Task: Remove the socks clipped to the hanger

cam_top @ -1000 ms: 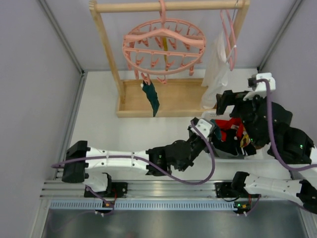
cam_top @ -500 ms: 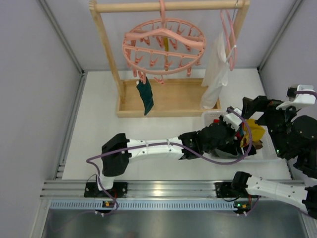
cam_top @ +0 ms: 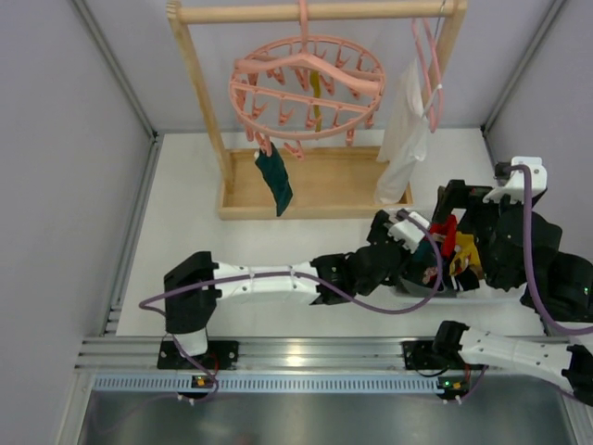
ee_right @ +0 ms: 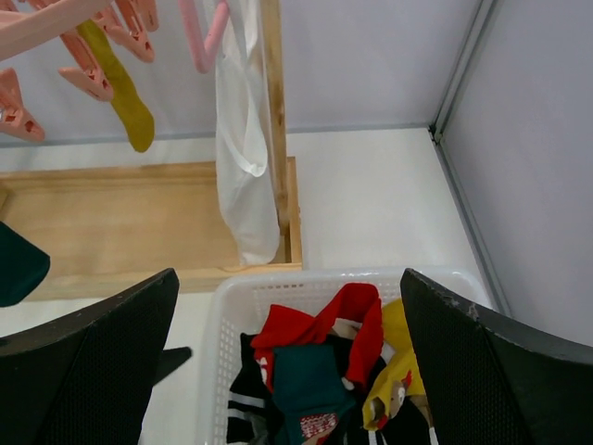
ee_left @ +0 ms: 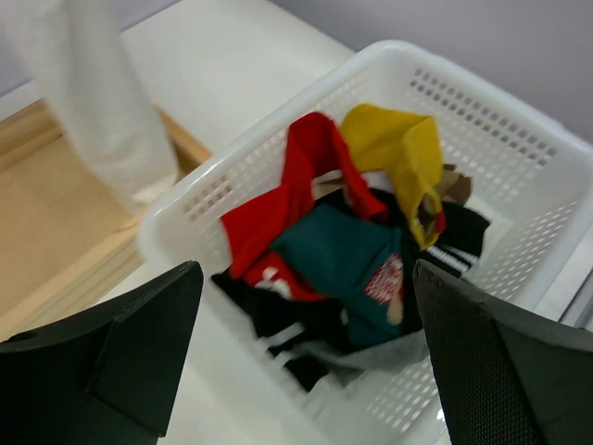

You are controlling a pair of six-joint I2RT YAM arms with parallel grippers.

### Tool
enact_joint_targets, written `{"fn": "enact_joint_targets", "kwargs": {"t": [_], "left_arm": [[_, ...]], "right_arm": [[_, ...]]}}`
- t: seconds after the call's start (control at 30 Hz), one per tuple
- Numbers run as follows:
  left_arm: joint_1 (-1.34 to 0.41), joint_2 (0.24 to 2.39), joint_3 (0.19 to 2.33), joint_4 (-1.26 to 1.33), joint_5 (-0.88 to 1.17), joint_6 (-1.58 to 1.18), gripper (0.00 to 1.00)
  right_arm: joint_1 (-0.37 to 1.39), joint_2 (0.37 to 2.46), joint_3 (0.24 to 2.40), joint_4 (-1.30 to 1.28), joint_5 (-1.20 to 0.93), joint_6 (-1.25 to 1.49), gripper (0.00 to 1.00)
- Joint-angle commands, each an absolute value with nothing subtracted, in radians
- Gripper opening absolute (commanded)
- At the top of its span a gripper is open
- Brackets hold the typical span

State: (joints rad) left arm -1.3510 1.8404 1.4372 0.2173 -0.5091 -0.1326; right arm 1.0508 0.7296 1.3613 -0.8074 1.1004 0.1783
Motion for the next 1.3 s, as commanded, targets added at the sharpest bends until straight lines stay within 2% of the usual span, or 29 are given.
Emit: {"fn": "enact_joint_targets", "kwargs": {"t": [0.0, 0.13, 0.27, 0.43, 0.53, 0.6, 0.73, 1.03, 1.13, 1.27], "left_arm": [[-1.351, 1.675, 1.316, 0.221, -0.644, -0.164, 0.98], [-1.35, 1.565, 1.18, 0.125, -0.802, -0.205, 0.99], [-1.338, 1.494, 1.125, -0.122, -0.891, -0.308, 0.99], [-1.335, 1.31, 0.974, -0.259, -0.911, -0.44, 0.98], [-1.293, 1.238, 0.937, -0.438, -0.891, -0.547, 0.99], [-1.241, 1.206, 0.91, -0.541, -0.874, -0.61, 0.99], [-1.135, 1.1, 0.873, -0.627, -0.819, -0.664, 0.99], [-0.983, 0.943, 0.917, -0.828, -0.876, -0.765, 0.99], [-0.869, 0.908, 0.939, -0.838, -0.891, -0.778, 0.99], [-0.799, 0.825, 0.975, -0.842, -0.841, -0.788, 0.99]], "right_arm": [[1.052, 0.755, 1.35, -0.756, 1.065, 0.179, 0.99], [1.042, 0.798, 1.319, -0.701, 1.016, 0.184, 0.99], [1.0, 0.833, 1.289, -0.635, 0.898, 0.196, 0.99], [0.988, 0.9, 1.206, -0.505, 0.776, 0.195, 0.99], [0.988, 0.897, 1.093, -0.306, 0.642, 0.163, 0.99], [0.988, 0.899, 1.031, -0.188, 0.567, 0.147, 0.99], [0.957, 0.98, 1.039, -0.149, 0.46, 0.19, 0.99], [0.959, 1.175, 0.997, 0.134, 0.289, 0.262, 0.99], [0.966, 1.252, 0.996, 0.228, 0.285, 0.285, 0.99], [0.996, 1.374, 1.022, 0.311, 0.325, 0.264, 0.99]]}}
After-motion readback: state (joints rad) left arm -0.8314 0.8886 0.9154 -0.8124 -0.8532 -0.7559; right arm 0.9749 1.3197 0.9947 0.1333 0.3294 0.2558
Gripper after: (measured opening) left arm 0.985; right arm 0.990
